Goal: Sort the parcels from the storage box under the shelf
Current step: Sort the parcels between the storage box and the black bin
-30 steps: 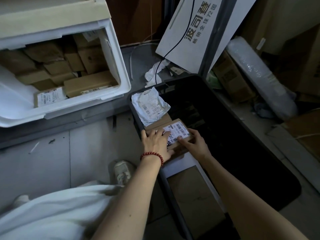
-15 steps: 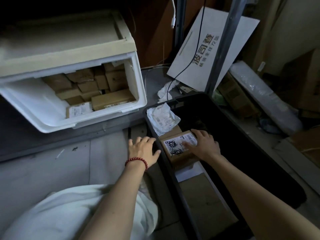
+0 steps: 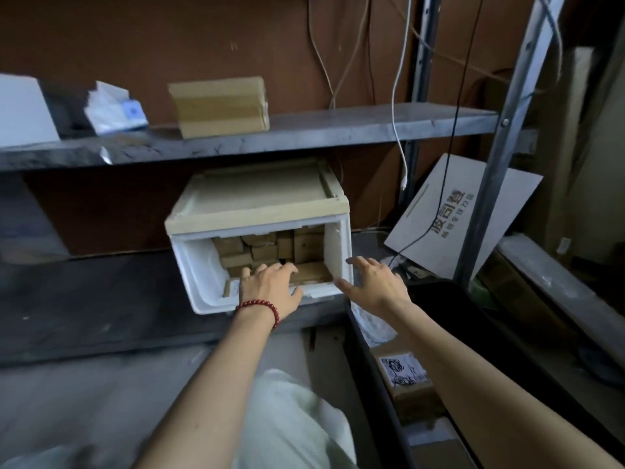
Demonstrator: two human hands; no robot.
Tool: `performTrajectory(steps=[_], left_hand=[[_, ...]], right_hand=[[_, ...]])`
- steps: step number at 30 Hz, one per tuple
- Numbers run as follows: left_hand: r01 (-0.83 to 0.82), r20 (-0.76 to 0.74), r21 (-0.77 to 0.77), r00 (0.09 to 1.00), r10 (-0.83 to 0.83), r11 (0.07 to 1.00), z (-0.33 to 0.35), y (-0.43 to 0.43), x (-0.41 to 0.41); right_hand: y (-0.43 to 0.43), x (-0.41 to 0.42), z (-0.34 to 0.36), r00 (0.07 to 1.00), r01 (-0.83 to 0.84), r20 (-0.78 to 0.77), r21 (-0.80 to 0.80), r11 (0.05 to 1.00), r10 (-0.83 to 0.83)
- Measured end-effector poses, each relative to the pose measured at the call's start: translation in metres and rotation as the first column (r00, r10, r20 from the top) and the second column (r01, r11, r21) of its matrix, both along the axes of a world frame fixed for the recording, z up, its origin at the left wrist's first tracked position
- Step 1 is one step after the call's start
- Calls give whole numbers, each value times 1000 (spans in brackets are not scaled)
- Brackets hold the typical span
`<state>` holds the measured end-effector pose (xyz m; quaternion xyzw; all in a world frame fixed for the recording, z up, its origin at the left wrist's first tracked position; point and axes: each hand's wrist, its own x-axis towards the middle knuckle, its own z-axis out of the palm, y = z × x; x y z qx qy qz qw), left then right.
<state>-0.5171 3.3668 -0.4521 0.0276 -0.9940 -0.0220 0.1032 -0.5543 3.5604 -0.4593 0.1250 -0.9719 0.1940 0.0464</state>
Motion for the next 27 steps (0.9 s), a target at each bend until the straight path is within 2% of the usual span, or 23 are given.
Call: performTrajectory(steps=[3, 7, 10, 13, 15, 17, 20, 23, 25, 27], left_hand=[[-91, -39, 44, 995, 93, 995, 27, -42, 18], [-218, 10, 89, 976, 218, 972, 40, -92, 44], [-260, 77, 135, 965, 251, 956, 28, -116, 56], [-305, 150, 116, 946, 287, 945, -9, -135, 63], [-356, 221, 173, 923, 316, 918, -29, -145, 58], [-370, 231, 250, 920, 316, 895, -31, -152, 42], [-321, 165, 320, 945, 282, 891, -32, -155, 9], [-321, 250, 396, 939, 236, 860, -50, -155, -22], [-321, 322, 397, 926, 197, 860, -60, -153, -39], [-270, 354, 345, 925, 142, 899, -62, -148, -54]], right_hand=[[-29, 4, 28, 998, -52, -34, -47, 998, 50], [-69, 11, 40, 994, -97, -63, -62, 993, 94], [-93, 16, 29, 993, -118, -10, -73, 990, 118], [-103, 15, 3, 987, -147, 61, 3, 989, 146], [-103, 6, -7, 985, -117, 131, 51, 992, 110], [-104, -10, -6, 987, -51, 157, 72, 996, 39], [-114, -34, -5, 988, 24, 154, 24, 999, -28], [-136, -50, -24, 980, 34, 194, -15, 999, -31], [-148, -55, -43, 952, -18, 305, 64, 998, -3], [-158, -60, -54, 938, -70, 347, 203, 977, -5]])
